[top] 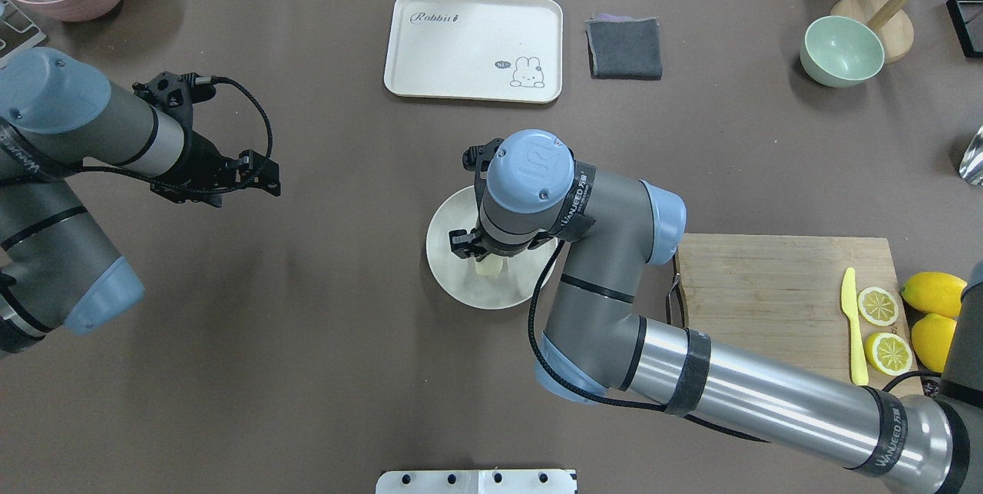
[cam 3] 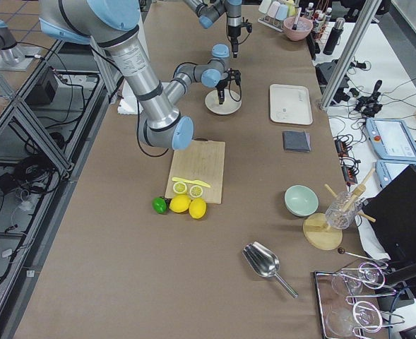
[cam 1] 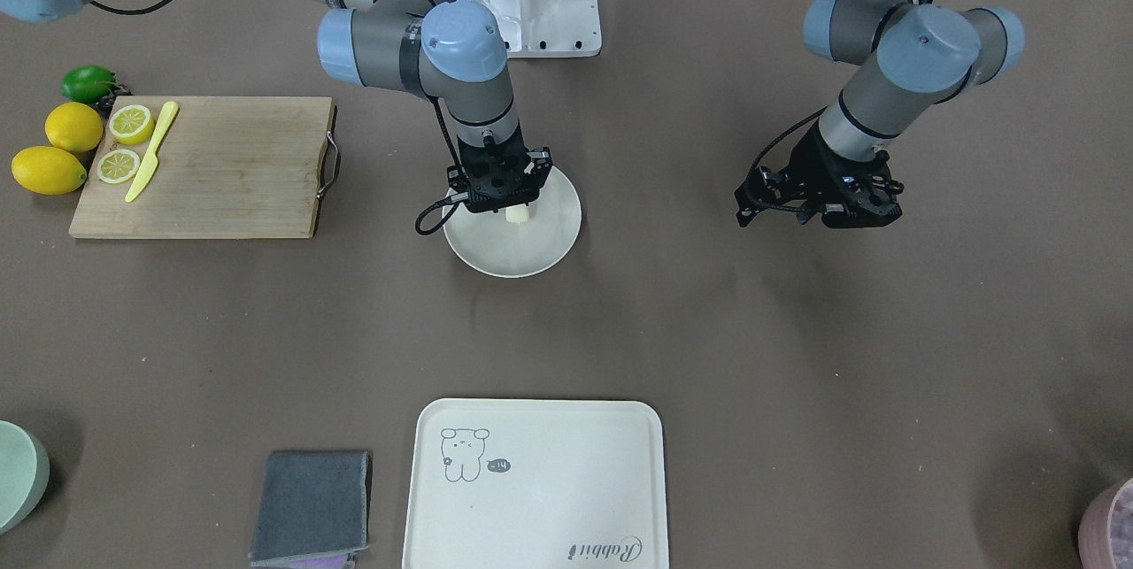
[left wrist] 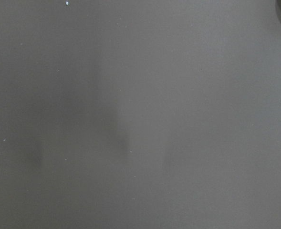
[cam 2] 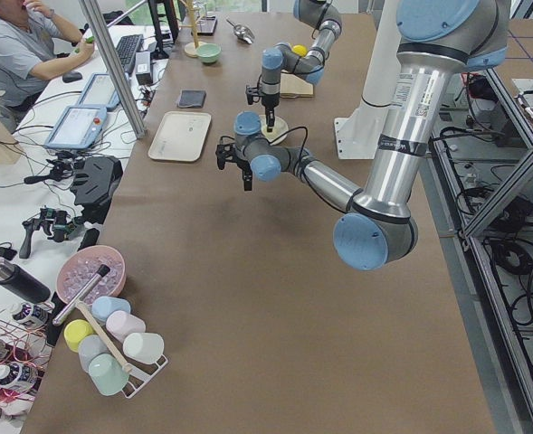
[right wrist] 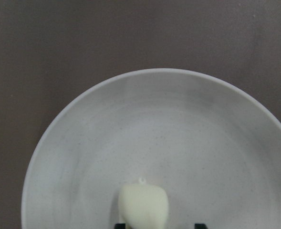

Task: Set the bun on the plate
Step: 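Open the right gripper to release the bun and withdraw both arms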

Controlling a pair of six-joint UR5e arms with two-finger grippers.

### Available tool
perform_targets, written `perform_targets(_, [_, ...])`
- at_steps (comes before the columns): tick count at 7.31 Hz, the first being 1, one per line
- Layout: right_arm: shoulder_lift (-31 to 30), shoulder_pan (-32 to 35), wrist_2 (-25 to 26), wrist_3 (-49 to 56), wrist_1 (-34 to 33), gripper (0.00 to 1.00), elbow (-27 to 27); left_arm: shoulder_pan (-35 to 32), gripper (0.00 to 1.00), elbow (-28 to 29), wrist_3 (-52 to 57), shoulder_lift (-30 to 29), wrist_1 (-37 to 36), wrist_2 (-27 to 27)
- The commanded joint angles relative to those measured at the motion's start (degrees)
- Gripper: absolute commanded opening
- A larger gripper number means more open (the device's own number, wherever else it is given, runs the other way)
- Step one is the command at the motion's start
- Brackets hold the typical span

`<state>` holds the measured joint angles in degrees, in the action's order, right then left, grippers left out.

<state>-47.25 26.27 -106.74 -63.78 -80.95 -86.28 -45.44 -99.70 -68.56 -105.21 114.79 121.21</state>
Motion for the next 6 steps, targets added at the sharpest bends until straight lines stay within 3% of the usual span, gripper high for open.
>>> perform_targets(1, [-0.4,1.2,0.0,-0.1,-0.7,1.0,-1.2,-0.1,0.97,-0.2,-0.1,0.0,0.0,0.1])
perform_targets(3, [-4.7,7.0,-6.2,0.8,-1.0,1.0,-6.6,-4.3,0.97,-1.6,0.9,2.8,-0.4,1.6])
perform_targets(4, [-10.2,12.9,-12.3,1.0,-2.6,1.0,-13.1,-10.2,0.97,-4.4,6.2,7.1,-0.6,6.0])
perform_targets(5, [-15.1,18.8,-16.1,5.7,-6.2,1.0,-18.4,-19.2,0.97,-5.6,21.2,14.4,-0.6,9.8])
perform_targets(6, [-20.1,24.0,-17.9,16.9,-9.5,1.0,-21.6,-28.4,0.97,-4.1,36.1,18.6,-2.0,13.1])
